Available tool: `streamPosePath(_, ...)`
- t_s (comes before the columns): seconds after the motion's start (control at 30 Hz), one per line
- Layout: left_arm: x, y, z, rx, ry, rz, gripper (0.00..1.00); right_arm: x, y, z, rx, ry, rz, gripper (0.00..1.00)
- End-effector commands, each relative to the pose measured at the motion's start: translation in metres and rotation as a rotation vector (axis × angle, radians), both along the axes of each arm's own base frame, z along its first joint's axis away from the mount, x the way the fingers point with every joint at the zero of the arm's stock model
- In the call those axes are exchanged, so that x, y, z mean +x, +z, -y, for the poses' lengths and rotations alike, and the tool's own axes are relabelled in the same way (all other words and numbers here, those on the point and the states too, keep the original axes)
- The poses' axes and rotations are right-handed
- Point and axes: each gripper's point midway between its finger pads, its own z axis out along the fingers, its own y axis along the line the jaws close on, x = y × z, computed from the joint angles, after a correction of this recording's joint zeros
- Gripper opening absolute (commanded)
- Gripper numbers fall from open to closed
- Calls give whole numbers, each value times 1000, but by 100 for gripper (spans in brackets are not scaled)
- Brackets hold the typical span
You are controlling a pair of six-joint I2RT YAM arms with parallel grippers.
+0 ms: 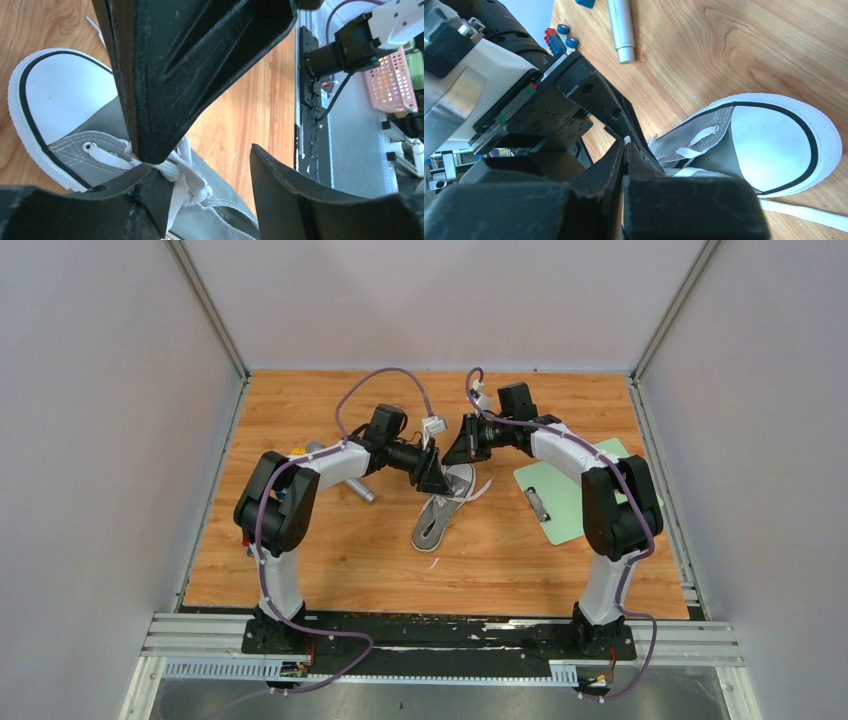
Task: Tie the shoes
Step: Wrap the shoelace around the shoelace.
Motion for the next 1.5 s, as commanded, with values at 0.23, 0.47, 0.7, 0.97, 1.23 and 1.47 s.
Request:
streamPosePath(0.23, 17, 3, -25, 10, 86, 64, 50, 3, 22, 0, 25, 10, 81, 0)
streamPosePath(0.47, 14, 3, -26, -6, 82, 66, 45, 5, 23, 0, 25, 6, 82, 0)
streamPosePath(0.7, 13, 8, -22, -41, 81, 50, 40, 4, 22, 0, 24, 6, 79, 0)
streamPosePath(0.97, 6, 15, -17, -84, 40, 58, 34, 5, 19, 0, 19, 3, 76, 0)
streamPosePath(1.23, 0, 2, -11, -10, 50, 70, 33, 7, 19, 1, 16, -5, 75, 0)
streamPosePath(1.47, 4, 2, -12, 28, 85, 86, 27, 6, 18, 2, 15, -8, 72, 0)
